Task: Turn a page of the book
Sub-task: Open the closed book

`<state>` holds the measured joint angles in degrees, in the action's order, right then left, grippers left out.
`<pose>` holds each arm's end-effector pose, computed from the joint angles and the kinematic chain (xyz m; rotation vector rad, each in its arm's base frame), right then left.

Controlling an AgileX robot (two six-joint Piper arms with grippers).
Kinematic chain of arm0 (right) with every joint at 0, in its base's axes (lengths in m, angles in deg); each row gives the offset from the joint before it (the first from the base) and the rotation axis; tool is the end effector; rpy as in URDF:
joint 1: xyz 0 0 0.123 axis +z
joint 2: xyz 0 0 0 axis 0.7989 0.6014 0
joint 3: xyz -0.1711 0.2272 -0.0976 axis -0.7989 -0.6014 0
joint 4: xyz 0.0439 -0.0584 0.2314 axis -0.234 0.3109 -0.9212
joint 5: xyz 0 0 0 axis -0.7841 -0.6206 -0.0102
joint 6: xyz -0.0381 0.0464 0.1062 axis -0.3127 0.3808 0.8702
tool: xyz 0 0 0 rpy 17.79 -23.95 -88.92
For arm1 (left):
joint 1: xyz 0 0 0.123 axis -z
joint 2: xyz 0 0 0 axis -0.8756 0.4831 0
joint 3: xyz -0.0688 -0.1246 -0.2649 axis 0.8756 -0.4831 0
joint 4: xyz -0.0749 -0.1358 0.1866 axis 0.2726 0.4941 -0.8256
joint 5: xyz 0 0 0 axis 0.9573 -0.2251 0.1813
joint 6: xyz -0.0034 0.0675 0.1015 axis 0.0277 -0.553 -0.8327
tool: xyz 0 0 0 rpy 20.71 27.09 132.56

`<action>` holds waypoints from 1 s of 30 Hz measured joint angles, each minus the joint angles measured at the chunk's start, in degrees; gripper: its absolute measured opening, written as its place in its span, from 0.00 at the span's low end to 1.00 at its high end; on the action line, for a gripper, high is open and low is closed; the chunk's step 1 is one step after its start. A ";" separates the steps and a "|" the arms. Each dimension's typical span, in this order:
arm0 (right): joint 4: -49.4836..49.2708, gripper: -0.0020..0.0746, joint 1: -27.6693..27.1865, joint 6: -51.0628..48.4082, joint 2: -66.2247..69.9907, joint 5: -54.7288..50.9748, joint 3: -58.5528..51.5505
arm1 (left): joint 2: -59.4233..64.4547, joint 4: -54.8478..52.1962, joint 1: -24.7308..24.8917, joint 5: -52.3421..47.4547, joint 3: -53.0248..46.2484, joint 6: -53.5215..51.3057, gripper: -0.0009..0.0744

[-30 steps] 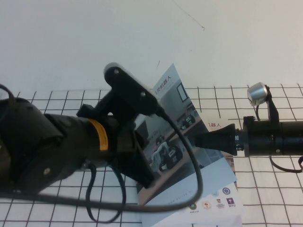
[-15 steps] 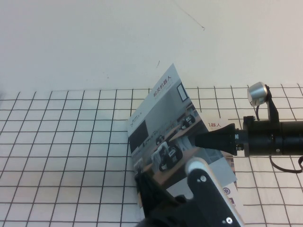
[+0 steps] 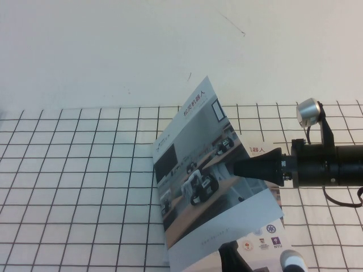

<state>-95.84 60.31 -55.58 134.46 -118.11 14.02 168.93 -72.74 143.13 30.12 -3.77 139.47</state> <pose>0.3167 0.1516 0.1824 -0.4378 2.1087 1.4947 0.1156 -0.3212 0.1715 1.3364 1.7697 0.0168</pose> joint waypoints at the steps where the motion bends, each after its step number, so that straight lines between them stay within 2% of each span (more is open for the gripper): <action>1: 0.00 0.03 0.00 0.00 0.00 0.00 0.00 | 1.12 -1.88 0.00 -0.43 0.00 2.10 0.01; 6: 0.00 0.03 0.00 0.00 0.00 0.00 0.00 | 7.80 -5.66 0.00 -6.48 1.17 8.24 0.01; 13: 0.00 0.03 0.00 0.00 0.00 0.00 0.00 | 13.33 -5.92 -0.14 -17.49 2.48 9.23 0.01; 24: -1.10 0.03 0.00 0.00 0.00 0.00 0.13 | 13.62 -1.74 -7.46 -20.10 2.69 10.98 0.01; 28: -1.02 0.12 0.00 0.00 0.00 0.00 0.13 | 13.62 -1.60 -7.86 -21.49 2.69 11.17 0.01; 30: -0.94 0.22 0.00 0.00 0.00 0.00 0.13 | 13.62 -1.60 -7.86 -21.74 2.69 11.17 0.01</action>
<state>-96.78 60.31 -55.58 134.46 -118.11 14.14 182.55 -74.34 135.27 8.39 -1.09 150.64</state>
